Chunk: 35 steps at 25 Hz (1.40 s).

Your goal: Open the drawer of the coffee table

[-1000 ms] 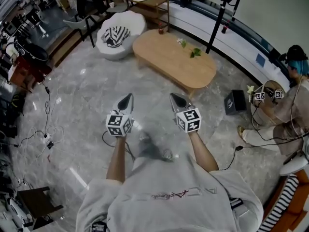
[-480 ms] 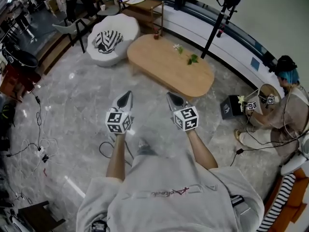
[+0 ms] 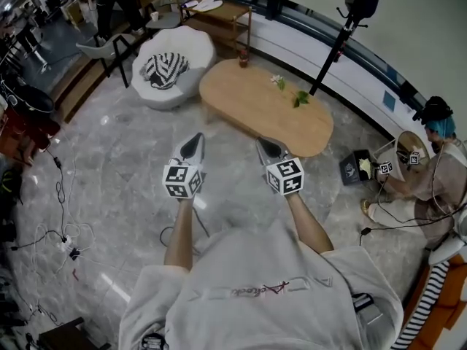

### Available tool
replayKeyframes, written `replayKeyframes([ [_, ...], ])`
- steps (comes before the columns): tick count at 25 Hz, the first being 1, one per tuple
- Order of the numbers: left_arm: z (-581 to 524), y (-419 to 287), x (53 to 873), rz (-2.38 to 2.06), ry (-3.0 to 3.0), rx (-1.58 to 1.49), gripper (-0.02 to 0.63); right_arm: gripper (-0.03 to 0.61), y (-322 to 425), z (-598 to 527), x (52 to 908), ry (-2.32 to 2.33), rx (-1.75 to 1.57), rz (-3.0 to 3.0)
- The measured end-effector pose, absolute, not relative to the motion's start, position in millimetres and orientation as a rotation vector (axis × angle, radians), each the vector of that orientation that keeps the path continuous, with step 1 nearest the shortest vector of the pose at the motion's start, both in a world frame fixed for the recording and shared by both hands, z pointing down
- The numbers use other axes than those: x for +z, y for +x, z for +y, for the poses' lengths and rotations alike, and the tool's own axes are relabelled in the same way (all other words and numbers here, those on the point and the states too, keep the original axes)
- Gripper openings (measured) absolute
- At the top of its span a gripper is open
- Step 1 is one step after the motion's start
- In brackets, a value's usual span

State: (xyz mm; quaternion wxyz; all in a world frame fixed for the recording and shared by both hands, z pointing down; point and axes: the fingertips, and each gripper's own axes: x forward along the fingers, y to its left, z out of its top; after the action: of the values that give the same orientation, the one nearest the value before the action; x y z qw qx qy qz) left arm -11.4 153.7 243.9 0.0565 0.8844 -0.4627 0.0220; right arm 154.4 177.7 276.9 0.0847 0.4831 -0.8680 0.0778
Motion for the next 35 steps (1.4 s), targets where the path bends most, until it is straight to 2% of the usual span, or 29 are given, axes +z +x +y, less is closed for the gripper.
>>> replayKeyframes([
  [12,93.6,-75.3,258.9,-1.373,2.680,0.079,-0.002,0.006,95.4,112.1,280.0,1.480,0.231,-2.575],
  [24,62.2,-88.2,279.4,-1.383,2.649,0.107,-0.002,0.006,93.4,75.2,303.3,1.476,0.278,-2.562],
  [35,-38.7,-103.9,279.0,-1.418,2.640,0.142,-0.002,0.006,71.0,-35.7,307.8,1.449,0.292,-2.610],
])
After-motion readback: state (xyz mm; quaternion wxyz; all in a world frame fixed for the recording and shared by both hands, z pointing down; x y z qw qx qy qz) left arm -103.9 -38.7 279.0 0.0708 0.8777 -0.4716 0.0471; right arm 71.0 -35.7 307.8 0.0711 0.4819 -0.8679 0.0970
